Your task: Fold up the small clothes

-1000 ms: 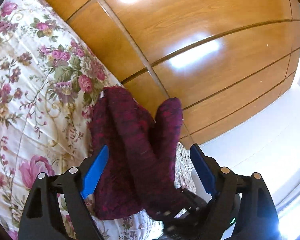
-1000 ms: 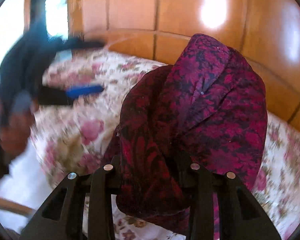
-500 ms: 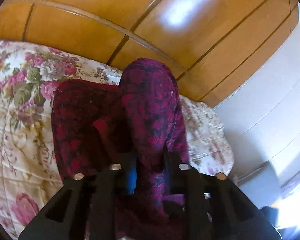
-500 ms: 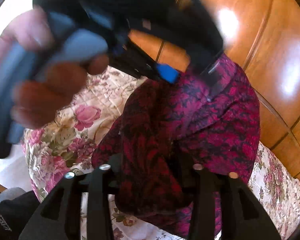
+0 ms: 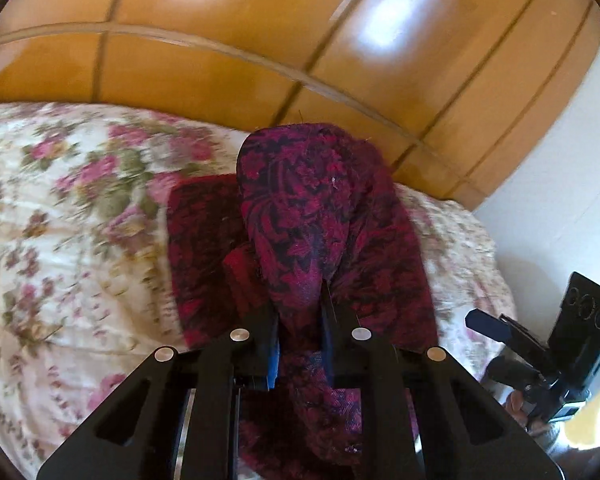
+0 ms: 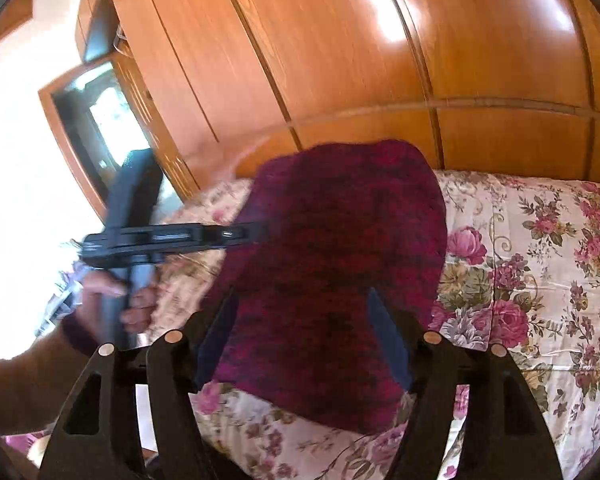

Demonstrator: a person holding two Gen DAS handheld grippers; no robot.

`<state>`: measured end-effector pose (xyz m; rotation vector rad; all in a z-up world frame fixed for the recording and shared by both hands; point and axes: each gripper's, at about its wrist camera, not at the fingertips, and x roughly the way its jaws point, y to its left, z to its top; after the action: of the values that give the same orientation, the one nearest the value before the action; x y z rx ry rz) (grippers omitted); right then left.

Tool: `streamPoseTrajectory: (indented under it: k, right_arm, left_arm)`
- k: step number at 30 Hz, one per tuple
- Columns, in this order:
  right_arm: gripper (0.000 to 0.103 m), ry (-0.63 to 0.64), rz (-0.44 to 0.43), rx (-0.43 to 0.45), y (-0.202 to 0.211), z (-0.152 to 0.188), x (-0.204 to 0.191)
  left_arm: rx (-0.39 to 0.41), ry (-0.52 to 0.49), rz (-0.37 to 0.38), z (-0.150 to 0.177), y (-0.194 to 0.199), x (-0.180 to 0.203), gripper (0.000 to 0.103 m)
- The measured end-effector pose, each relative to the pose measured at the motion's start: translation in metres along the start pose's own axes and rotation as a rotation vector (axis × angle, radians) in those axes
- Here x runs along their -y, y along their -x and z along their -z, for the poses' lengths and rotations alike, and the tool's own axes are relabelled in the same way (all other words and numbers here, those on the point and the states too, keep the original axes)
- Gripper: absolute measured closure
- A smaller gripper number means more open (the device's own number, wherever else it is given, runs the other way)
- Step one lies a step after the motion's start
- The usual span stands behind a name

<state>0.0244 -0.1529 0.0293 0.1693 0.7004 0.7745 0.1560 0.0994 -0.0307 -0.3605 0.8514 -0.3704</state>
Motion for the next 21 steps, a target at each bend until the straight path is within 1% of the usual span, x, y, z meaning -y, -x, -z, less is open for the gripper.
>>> streamPoseTrajectory:
  k: [1, 2, 4, 5, 6, 7, 8, 9, 10, 11, 12, 13, 14, 15, 16, 18, 20, 21]
  right_arm:
    - [0.037, 0.019, 0.035, -0.019, -0.016, 0.002, -0.002]
    - [0.037, 0.056, 0.096, -0.047, -0.032, 0.005, -0.007]
    - [0.036, 0.113, 0.178, -0.078, -0.061, 0.016, -0.017]
    - [0.033, 0.153, 0.224, -0.085, -0.075, 0.023, -0.025]
    - [0.028, 0.193, 0.269, -0.087, -0.080, 0.030, -0.030]
    - [0.026, 0.240, 0.319, -0.082, -0.087, 0.035, -0.036]
    - [0.023, 0.280, 0.367, -0.076, -0.094, 0.040, -0.042]
    - [0.022, 0.277, 0.375, -0.074, -0.093, 0.041, -0.042]
    - [0.022, 0.260, 0.363, -0.076, -0.092, 0.039, -0.038]
    - [0.022, 0.236, 0.332, -0.083, -0.089, 0.037, -0.031]
    - [0.021, 0.204, 0.286, -0.092, -0.083, 0.033, -0.022]
    - [0.020, 0.171, 0.238, -0.100, -0.077, 0.029, -0.014]
    - [0.013, 0.135, 0.191, -0.103, -0.069, 0.025, -0.007]
    - [0.004, 0.060, 0.120, -0.090, -0.058, 0.018, 0.008]
    - [0.002, 0.007, 0.072, -0.080, -0.051, 0.015, 0.016]
    - [0.002, -0.128, -0.025, -0.059, -0.044, 0.006, 0.045]
    - [0.002, -0.224, -0.042, -0.053, -0.049, 0.002, 0.073]
    - [0.002, -0.250, -0.049, -0.057, -0.053, 0.001, 0.082]
  left_arm:
    - [-0.002, 0.007, -0.033, 0.003, -0.001, -0.004, 0.087]
    - [-0.006, 0.016, -0.065, 0.006, -0.004, -0.010, 0.087]
    - [-0.011, 0.029, -0.161, 0.012, -0.010, -0.020, 0.080]
    - [-0.011, 0.038, -0.189, 0.014, -0.012, -0.023, 0.076]
    - [-0.012, 0.050, -0.227, 0.016, -0.015, -0.028, 0.064]
    - [-0.004, 0.060, -0.252, 0.018, -0.015, -0.030, 0.046]
    - [0.005, 0.076, -0.275, 0.019, -0.016, -0.035, 0.039]
    - [0.009, 0.097, -0.273, 0.019, -0.015, -0.039, 0.033]
    - [0.010, 0.104, -0.254, 0.020, -0.015, -0.041, 0.033]
    - [0.012, 0.110, -0.229, 0.021, -0.014, -0.043, 0.033]
    - [0.012, 0.109, -0.210, 0.022, -0.014, -0.045, 0.033]
    - [0.014, 0.104, -0.207, 0.023, -0.013, -0.043, 0.033]
    - [0.017, 0.099, -0.207, 0.024, -0.013, -0.042, 0.033]
    - [0.020, 0.097, -0.205, 0.024, -0.014, -0.041, 0.033]
    - [0.022, 0.102, -0.197, 0.024, -0.015, -0.041, 0.033]
    - [0.021, 0.120, -0.174, 0.024, -0.016, -0.047, 0.033]
    - [0.020, 0.127, -0.160, 0.024, -0.016, -0.047, 0.033]
    - [0.018, 0.130, -0.146, 0.024, -0.016, -0.049, 0.033]
